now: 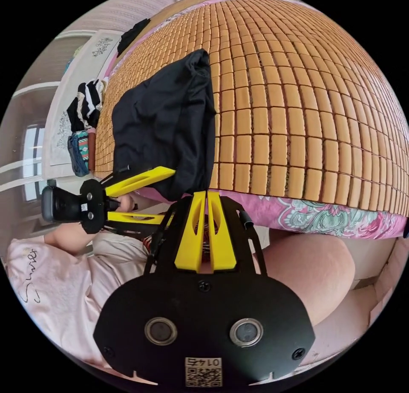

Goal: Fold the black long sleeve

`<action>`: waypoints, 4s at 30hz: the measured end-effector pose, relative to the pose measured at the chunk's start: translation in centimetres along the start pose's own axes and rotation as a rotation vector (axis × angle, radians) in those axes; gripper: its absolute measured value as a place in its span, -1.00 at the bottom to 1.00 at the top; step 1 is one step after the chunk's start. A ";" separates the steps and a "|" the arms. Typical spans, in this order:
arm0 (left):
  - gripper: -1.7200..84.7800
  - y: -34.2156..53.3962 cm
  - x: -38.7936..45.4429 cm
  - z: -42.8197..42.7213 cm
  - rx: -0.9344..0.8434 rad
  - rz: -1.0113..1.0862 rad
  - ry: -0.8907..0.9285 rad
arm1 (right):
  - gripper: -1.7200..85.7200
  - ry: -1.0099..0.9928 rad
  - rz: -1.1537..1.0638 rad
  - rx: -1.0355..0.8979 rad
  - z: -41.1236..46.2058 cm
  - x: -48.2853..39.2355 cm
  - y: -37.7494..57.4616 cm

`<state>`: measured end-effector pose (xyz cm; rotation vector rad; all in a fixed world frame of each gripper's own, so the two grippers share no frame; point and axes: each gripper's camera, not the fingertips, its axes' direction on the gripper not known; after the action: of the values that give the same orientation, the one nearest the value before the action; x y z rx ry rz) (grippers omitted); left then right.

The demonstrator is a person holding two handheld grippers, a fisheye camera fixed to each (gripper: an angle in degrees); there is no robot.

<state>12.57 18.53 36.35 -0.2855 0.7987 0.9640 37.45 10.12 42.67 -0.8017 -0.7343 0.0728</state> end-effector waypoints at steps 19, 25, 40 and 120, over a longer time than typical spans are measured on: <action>-0.98 -1.3 4.1 -4.3 0.038 -0.054 -0.076 | -0.51 -0.510 0.067 0.425 -9.5 13.7 11.1; -0.98 0.3 7.2 -6.2 0.077 -0.035 -0.024 | -0.47 -0.733 0.223 0.489 -6.9 17.6 10.7; -0.97 0.3 7.7 -7.4 0.275 -0.075 0.172 | -0.88 -0.650 0.100 0.674 -17.2 19.5 17.4; -0.78 -3.2 -27.1 1.8 0.098 -0.725 0.286 | -0.77 -0.332 -0.037 0.391 -10.5 10.9 16.5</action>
<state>7.41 0.95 56.65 -0.5865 0.9052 0.2024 55.69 18.73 32.84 -0.4042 -1.0095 0.3123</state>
